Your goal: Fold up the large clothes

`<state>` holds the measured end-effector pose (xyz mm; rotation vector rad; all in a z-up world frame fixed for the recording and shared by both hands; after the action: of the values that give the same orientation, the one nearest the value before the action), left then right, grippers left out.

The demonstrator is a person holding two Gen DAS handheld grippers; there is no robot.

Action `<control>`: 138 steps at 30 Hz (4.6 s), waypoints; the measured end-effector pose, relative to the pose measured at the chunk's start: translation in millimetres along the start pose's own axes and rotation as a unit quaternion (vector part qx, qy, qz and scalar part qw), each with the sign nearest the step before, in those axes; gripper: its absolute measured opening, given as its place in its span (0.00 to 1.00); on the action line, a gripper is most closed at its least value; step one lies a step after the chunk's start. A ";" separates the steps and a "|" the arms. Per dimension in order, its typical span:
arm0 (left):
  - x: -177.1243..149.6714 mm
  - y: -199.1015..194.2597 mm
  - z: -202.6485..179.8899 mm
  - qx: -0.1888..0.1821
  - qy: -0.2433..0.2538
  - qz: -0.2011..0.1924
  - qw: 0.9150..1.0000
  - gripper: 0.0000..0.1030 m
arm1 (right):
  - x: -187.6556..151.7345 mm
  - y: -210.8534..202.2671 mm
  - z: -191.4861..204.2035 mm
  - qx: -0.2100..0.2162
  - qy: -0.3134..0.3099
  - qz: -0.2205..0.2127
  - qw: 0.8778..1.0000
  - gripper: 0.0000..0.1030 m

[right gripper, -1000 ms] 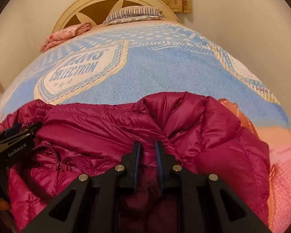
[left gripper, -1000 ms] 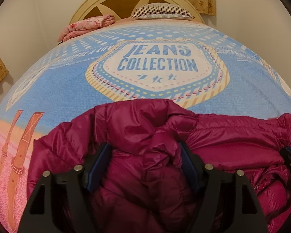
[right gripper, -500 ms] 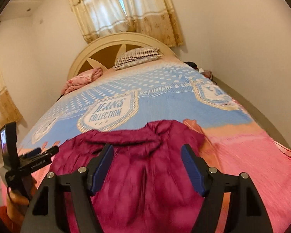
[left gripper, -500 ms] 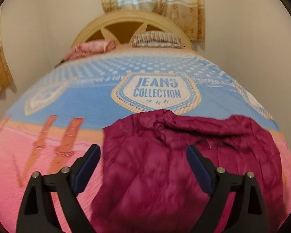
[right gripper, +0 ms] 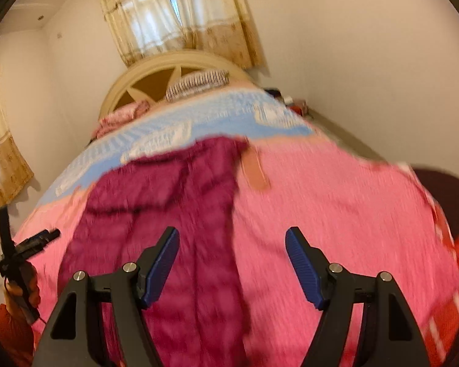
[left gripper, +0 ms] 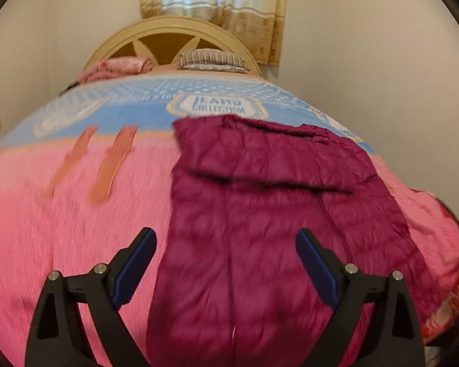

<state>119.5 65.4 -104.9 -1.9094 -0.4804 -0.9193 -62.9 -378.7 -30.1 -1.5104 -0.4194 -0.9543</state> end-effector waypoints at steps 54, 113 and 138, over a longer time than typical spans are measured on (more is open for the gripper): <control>-64.8 -103.2 10.7 -0.168 -0.043 -0.039 0.984 0.10 | -64.9 -21.2 42.1 0.137 -0.061 0.066 0.986 0.03; 131.6 149.1 86.6 -0.051 0.058 0.064 0.995 0.93 | 142.9 275.3 111.6 0.051 -0.129 0.075 0.988 0.63; 203.1 110.7 52.7 0.003 0.004 -0.060 0.998 0.11 | 206.0 150.7 140.0 -0.063 -0.092 -0.155 0.982 0.07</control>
<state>343.5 48.0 -28.6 -1.8872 -0.5977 -1.0010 215.4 -330.5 40.6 -1.6873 -0.7552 -1.1023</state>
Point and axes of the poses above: each gripper's, at about its wrist camera, not at the fingertips, and y roughly the way its jaws point, z to its left, x to its top, the point moved 1 cm from there along y, roughly the way its jaws point, and after that the axes turned 13 degrees about -x, right-handed, at the moved point
